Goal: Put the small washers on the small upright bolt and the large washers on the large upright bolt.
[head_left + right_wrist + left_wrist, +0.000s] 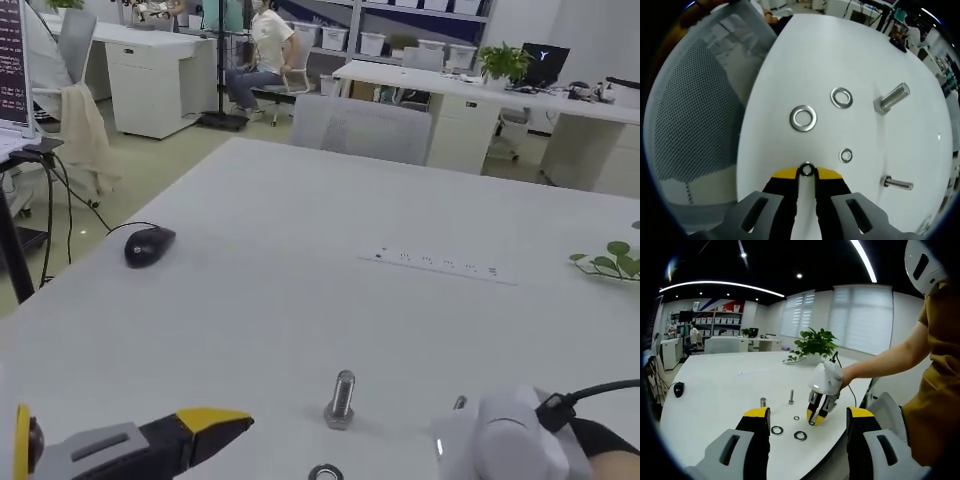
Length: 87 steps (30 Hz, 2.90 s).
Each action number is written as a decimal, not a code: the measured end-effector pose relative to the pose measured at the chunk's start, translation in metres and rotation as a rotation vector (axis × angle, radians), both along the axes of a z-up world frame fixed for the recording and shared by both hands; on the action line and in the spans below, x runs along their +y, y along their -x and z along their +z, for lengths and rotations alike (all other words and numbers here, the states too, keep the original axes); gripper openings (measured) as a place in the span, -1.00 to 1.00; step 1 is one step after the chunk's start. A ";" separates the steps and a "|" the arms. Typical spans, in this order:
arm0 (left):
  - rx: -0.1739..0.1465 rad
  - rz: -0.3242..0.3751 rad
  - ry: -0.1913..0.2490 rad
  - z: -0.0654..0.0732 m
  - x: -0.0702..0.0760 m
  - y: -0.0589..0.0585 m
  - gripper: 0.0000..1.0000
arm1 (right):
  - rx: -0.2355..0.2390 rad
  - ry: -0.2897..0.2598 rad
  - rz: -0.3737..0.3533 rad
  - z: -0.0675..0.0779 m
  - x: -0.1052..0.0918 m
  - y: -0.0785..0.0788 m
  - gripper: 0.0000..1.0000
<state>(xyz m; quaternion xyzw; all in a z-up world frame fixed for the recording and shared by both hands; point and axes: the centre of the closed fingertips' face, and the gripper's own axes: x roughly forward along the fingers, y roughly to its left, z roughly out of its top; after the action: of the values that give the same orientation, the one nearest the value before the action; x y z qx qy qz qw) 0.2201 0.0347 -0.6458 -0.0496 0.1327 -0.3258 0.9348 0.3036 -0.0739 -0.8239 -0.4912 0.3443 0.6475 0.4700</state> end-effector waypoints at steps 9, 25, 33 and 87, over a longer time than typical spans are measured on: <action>-0.001 0.002 -0.005 0.002 -0.002 -0.002 0.22 | 0.020 -0.002 -0.011 0.000 0.000 -0.001 -0.77; 0.008 -0.009 -0.013 -0.001 -0.006 -0.006 0.22 | -0.036 -0.031 -0.087 0.033 -0.019 -0.041 -0.77; 0.012 -0.013 -0.019 -0.003 -0.005 -0.007 0.22 | -0.072 -0.041 -0.112 0.051 -0.024 -0.061 -0.77; 0.052 0.022 -0.005 -0.011 0.005 -0.021 0.22 | -0.128 -0.021 -0.064 0.053 0.004 -0.129 -0.76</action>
<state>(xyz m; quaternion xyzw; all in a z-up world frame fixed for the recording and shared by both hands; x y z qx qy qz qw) 0.2414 0.0395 -0.6572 -0.0573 0.1571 -0.3136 0.9347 0.4325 -0.0697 -0.7708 -0.5155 0.3224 0.6030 0.5164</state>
